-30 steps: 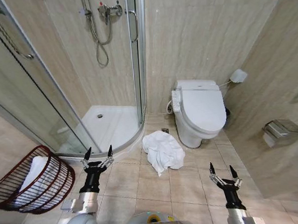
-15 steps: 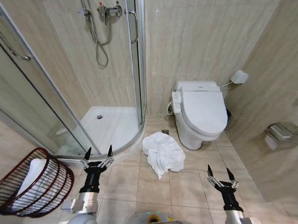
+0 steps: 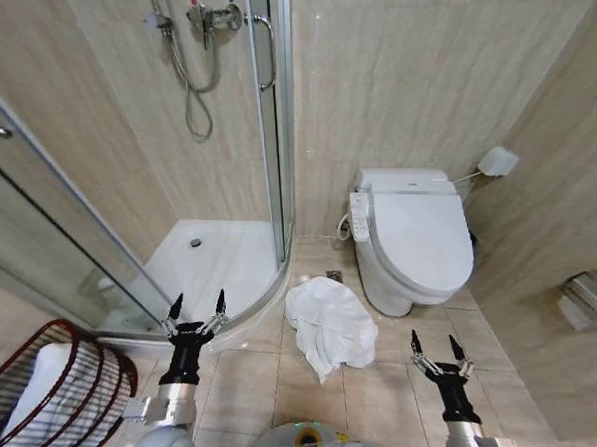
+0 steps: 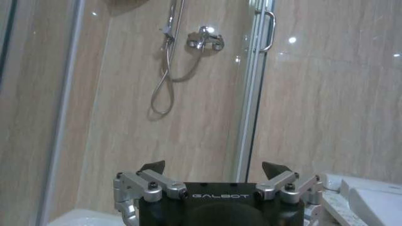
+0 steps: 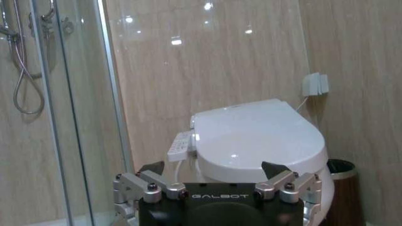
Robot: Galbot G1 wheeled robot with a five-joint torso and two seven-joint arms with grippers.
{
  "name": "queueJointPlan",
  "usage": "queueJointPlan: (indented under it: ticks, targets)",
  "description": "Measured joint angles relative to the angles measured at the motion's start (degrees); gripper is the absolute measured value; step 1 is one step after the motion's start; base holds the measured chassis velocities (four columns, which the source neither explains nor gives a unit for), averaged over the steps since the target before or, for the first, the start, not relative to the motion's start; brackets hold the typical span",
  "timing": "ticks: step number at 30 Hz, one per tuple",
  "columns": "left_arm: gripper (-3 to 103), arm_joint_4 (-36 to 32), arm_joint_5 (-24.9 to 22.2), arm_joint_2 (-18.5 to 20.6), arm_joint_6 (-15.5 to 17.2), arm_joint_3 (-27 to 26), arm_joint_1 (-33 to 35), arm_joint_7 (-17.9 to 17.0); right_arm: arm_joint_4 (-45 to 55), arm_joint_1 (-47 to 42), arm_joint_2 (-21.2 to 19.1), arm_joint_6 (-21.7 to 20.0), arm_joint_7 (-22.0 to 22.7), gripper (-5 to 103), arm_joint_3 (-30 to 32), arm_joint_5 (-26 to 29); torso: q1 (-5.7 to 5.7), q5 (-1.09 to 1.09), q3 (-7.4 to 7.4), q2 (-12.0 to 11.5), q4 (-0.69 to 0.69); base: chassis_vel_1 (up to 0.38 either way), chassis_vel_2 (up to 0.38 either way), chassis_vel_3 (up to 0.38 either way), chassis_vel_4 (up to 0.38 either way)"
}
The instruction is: Discard the used towel into the hamper.
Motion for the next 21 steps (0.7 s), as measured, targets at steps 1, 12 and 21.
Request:
queueJointPlan:
  ticks: [1,12,21]
  targets:
    - [100,0.0,0.0,0.0,0.0,0.0,0.0,0.0,-0.04,0.07,-0.05,0.0,0.05,100,0.21,-0.01,-0.01,0.02,0.0,0.02,0.0,0.0,0.0,0.0,0.0]
    - [100,0.0,0.0,0.0,0.0,-0.01,0.01,0.0,0.47,-0.3,-0.58,-1.95,-0.99,100,0.64,0.98,0.02,0.02,0.05,0.08,0.01,0.0,0.0,0.001,0.001]
    - [100,0.0,0.0,0.0,0.0,0.0,0.01,0.0,-0.42,-0.25,-0.69,-1.58,-0.99,100,0.38,1.83,0.06,0.02,0.07,0.11,0.01,-0.076,0.063,0.077,-0.068]
